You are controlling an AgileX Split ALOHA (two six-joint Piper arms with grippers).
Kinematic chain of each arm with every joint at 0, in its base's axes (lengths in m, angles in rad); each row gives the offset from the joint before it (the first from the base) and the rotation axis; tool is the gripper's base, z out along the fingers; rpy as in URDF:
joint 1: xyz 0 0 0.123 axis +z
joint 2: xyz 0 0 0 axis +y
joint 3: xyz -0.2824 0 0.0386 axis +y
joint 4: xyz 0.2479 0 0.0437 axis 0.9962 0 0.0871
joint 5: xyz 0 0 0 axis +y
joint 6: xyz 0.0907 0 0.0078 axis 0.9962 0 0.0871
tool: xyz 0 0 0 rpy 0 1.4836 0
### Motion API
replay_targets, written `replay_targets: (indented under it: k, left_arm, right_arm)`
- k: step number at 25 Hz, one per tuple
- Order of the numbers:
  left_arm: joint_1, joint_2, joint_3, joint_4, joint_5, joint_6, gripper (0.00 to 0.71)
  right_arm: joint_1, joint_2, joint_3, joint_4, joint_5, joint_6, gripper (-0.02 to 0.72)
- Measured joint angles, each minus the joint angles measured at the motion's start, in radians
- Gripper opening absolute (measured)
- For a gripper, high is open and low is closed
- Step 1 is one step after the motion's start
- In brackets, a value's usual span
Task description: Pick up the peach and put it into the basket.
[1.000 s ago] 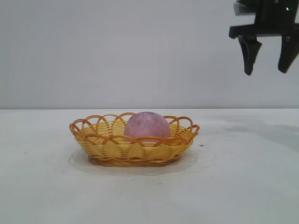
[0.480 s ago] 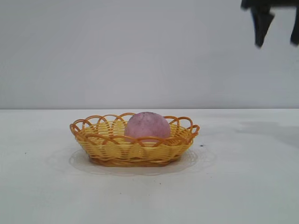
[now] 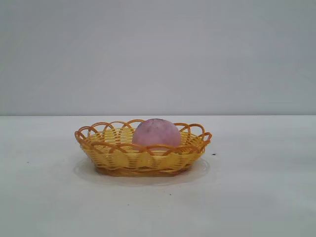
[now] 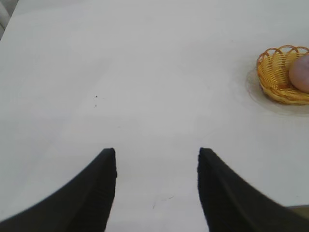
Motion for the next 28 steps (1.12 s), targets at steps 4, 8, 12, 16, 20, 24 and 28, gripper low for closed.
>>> replay_targets:
  k: [4, 8, 12, 16, 20, 24, 28]
  left_arm:
    - [0.000, 0.000, 0.000, 0.000, 0.000, 0.000, 0.336]
    - [0.000, 0.000, 0.000, 0.000, 0.000, 0.000, 0.336]
    - [0.000, 0.000, 0.000, 0.000, 0.000, 0.000, 0.336]
    - [0.000, 0.000, 0.000, 0.000, 0.000, 0.000, 0.336]
    - [0.000, 0.000, 0.000, 0.000, 0.000, 0.000, 0.336]
    - [0.017, 0.000, 0.000, 0.000, 0.000, 0.000, 0.336]
    - [0.019, 0.000, 0.000, 0.000, 0.000, 0.000, 0.336]
  right_arm:
    - [0.000, -0.200, 0.056, 0.020, -0.008, -0.056, 0.483]
    - [0.000, -0.342, 0.078, 0.039, -0.062, -0.076, 0.483]
    - [0.000, -0.377, 0.094, 0.065, -0.084, -0.094, 0.483]
    - [0.000, -0.379, 0.096, 0.069, -0.088, -0.100, 0.483]
    - [0.000, -0.379, 0.096, 0.069, -0.089, -0.102, 0.483]
    - [0.000, -0.379, 0.096, 0.069, -0.089, -0.102, 0.483]
    - [0.000, -0.379, 0.096, 0.069, -0.089, -0.102, 0.483]
